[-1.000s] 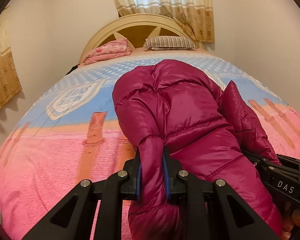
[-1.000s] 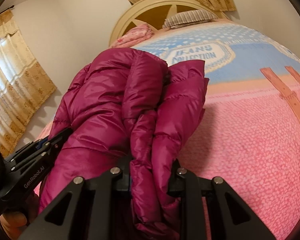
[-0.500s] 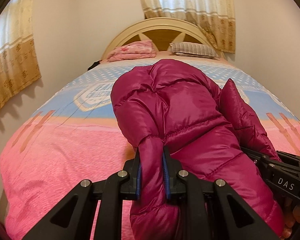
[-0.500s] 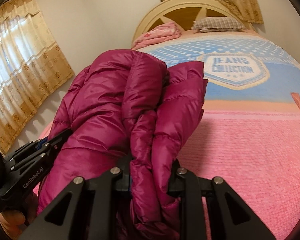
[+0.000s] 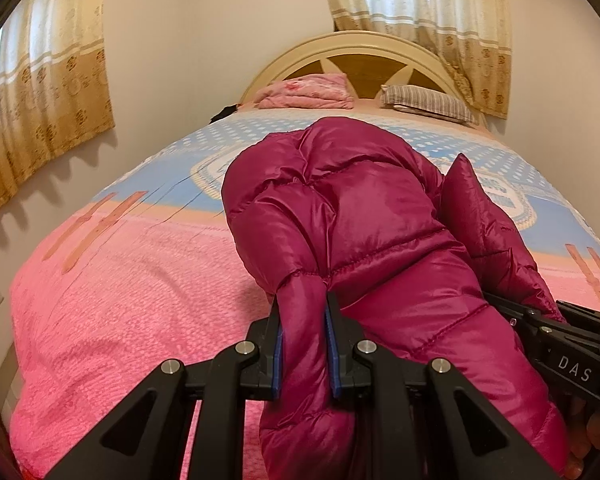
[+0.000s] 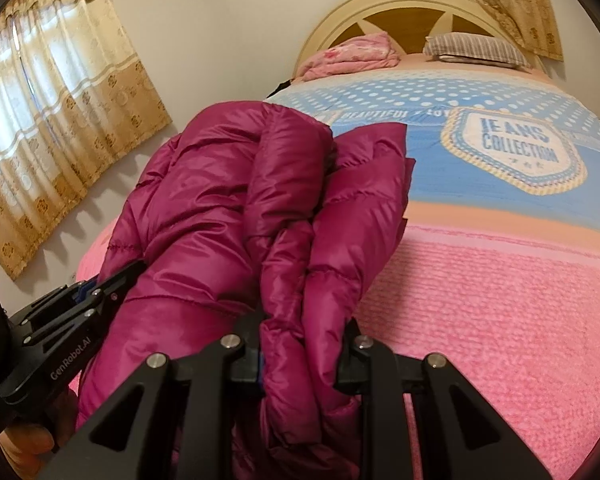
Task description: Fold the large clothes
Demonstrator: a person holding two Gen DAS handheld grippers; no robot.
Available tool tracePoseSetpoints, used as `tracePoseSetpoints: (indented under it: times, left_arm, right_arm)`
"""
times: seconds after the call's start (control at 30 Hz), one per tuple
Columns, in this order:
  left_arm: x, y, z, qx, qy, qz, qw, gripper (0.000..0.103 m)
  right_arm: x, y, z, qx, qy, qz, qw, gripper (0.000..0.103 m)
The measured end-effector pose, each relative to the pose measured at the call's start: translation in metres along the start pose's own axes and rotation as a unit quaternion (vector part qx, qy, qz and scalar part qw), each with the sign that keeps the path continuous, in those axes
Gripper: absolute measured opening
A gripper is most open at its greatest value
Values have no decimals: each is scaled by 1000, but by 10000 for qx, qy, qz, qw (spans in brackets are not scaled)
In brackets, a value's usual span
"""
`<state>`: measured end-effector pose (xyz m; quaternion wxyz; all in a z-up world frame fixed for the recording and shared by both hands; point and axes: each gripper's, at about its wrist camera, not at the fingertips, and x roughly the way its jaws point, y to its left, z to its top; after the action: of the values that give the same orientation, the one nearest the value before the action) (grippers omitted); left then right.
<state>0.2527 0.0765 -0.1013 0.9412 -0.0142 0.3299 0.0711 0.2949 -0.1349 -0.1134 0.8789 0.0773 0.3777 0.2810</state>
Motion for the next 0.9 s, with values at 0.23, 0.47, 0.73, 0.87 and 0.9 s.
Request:
tracePoseSetpoints:
  times: [0.23,0.47,0.73,0.87,0.9]
  left_arm:
    - [6,19,-2,-122,58,174,9998,17]
    - [12,42,-9,-278,133,338,9990,17]
    - [18,58,-17,-393,223,425,9981,17]
    - [21,61,-20,-441,265,454,9976,17]
    - [22,62,-21,-456,279,459,9975,17]
  right_arm:
    - [19,16,1,-119,150,141,9997,24]
    - [36,38,2,-302,304,212,9989,24]
    - [53,53,0,-392,460,250,9979,24]
    - [58,57,2,-433,514,253,9974,24]
    - [59,58,1,-441,529,251,9973,24]
